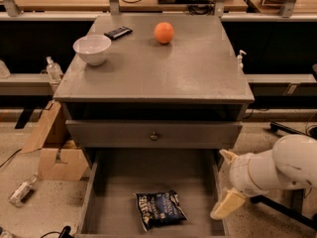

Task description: Pick blue chip bag from middle drawer and place on counter

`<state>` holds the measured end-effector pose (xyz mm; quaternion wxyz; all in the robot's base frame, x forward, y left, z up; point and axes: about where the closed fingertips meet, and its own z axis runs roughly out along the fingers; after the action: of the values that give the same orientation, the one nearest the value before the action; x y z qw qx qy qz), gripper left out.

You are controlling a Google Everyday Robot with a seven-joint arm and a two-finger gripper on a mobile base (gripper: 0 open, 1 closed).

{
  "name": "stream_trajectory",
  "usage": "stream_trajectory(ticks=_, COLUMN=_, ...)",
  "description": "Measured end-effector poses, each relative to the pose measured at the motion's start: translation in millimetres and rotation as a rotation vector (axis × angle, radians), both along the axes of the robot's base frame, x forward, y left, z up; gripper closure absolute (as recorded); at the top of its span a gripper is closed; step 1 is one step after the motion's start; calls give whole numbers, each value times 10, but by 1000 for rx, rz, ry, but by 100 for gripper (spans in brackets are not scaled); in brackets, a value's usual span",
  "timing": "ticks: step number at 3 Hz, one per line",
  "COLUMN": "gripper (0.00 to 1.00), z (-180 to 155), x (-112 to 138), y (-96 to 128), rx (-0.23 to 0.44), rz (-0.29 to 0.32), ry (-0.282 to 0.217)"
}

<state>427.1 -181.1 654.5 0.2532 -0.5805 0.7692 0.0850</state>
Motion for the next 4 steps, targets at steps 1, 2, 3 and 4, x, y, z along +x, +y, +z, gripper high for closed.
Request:
stream_trajectory(ticks=1, gripper=0, z=-885, x=-25, y=459, rx=74, rz=18, ry=53)
stream_trajectory(ticks=2, gripper=0, z=-1430, x=68, y=710, rx=137, rz=6, ry=56)
stream_trajectory(ticks=3, gripper=0, z=-1819, x=299, y=921, rx=163, rz=9, ry=50)
stream_trajectory(ticks=4, gripper=0, z=-2288, x=460, y=1203, rx=176, rz=19, ry=66)
